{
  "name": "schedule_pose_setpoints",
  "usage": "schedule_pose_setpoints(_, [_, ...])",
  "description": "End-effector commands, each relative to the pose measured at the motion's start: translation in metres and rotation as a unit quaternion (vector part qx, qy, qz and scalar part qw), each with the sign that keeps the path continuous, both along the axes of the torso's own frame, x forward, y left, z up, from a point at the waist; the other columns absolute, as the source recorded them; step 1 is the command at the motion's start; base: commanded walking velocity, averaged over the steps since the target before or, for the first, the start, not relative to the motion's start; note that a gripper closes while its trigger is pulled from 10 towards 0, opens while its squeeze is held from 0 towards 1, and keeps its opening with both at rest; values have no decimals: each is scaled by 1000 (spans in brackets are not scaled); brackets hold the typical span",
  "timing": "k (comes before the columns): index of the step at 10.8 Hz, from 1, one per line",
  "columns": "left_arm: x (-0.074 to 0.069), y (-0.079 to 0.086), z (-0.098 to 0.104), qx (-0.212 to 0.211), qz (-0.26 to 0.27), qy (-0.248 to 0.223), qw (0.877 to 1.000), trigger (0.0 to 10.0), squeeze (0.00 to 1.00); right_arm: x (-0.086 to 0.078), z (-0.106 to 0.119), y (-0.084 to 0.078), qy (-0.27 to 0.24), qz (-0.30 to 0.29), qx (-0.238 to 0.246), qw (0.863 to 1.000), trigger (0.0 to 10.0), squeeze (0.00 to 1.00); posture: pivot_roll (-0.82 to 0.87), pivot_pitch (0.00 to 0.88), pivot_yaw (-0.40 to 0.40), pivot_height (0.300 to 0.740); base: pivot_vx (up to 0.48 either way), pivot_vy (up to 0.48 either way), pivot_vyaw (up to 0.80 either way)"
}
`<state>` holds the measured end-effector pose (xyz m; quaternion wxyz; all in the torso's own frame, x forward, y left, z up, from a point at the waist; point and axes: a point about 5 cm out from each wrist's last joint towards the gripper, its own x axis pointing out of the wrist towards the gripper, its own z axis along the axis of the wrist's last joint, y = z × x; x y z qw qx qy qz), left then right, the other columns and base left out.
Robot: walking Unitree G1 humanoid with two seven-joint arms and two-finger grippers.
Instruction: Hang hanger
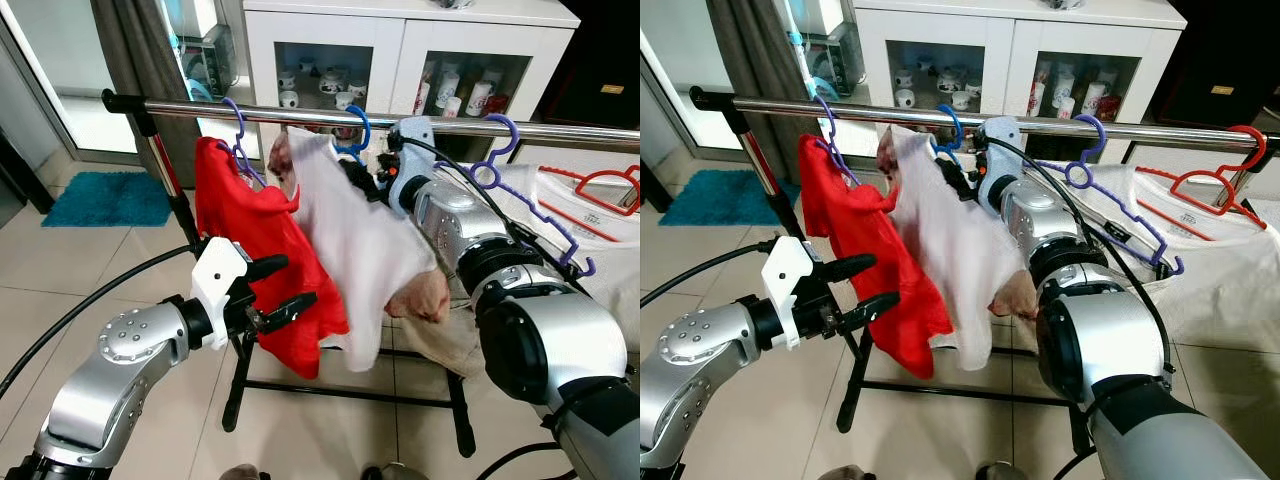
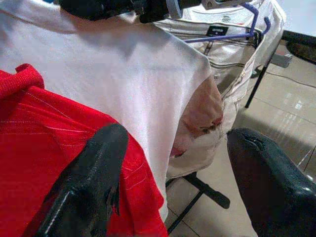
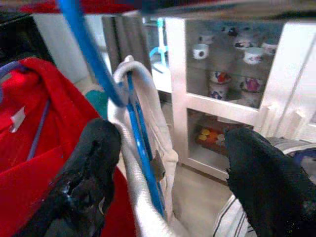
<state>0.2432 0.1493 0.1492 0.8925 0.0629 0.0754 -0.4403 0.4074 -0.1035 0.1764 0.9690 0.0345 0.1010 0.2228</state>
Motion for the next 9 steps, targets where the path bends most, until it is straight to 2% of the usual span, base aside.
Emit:
schedule_pose_setpoints(1, [-2, -1, -1, 5, -5, 2, 1000, 10000, 0, 4, 14, 4, -18, -5, 16, 1000, 10000, 0, 58, 48, 12, 740, 0, 0, 0])
schedule_pose_setpoints(2, [-2, 0, 0, 5, -6, 2, 1000, 10000, 0, 4, 18, 6, -21, 0, 31, 999, 10000, 0, 62, 51, 11, 740, 0, 0, 0])
schedule_pose_setpoints(4, [-4, 2, 2, -1, -5, 3, 1000, 10000, 0, 3, 24, 12, -29, 51, 95, 994, 10000, 0, 70, 65, 8, 740, 0, 0, 0])
schedule_pose_setpoints(5, [-5, 3, 2, -1, -5, 4, 1000, 10000, 0, 3, 23, 8, -26, 42, 104, 993, 10000, 0, 70, 69, 9, 740, 0, 0, 0])
schedule_pose_setpoints(6, [-5, 4, 1, 3, -4, 5, 1000, 10000, 0, 4, 16, 1, -16, 1, 62, 998, 10000, 0, 75, 72, 12, 740, 0, 0, 0])
schedule_pose_setpoints(7, [-6, 4, 3, 5, -5, 5, 1000, 10000, 0, 5, 15, -3, -16, -33, 47, 998, 10000, 0, 87, 81, 16, 740, 0, 0, 0])
schedule_pose_setpoints(9, [-9, 8, 6, 10, -8, 5, 1000, 10000, 0, 6, 16, -3, -21, -50, 32, 998, 10000, 0, 113, 99, 27, 740, 0, 0, 0])
